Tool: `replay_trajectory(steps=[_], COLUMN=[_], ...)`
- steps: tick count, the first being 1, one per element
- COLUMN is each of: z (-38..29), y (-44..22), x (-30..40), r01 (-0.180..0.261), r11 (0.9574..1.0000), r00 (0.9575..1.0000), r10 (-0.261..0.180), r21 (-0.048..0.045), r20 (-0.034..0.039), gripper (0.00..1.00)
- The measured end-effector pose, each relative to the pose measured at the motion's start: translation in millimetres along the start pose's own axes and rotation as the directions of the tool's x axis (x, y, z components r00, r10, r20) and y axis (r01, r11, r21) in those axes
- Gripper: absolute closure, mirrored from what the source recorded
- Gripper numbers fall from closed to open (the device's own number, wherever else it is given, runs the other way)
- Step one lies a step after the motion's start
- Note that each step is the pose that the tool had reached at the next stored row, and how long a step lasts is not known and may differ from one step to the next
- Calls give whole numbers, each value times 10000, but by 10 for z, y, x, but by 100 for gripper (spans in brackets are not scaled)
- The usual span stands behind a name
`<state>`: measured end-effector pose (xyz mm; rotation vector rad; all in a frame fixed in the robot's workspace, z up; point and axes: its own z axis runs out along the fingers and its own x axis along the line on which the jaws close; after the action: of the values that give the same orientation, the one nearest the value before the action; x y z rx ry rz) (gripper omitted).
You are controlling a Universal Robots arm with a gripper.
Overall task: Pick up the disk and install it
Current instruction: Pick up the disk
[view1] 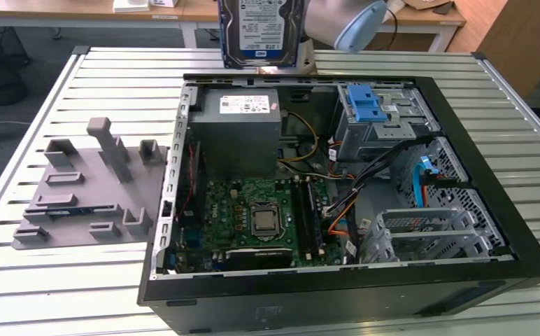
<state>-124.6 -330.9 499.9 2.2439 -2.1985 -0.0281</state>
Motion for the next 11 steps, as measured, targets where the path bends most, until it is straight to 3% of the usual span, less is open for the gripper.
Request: replay_trajectory(steps=[2,11], z=[0,1], y=[-20,7], x=[1,0], r01=[-1,-5], r11=[10000,10000], r00=[10000,10000], r10=[1,5], r21=[0,0], r20=[1,0], gripper=[64,64])
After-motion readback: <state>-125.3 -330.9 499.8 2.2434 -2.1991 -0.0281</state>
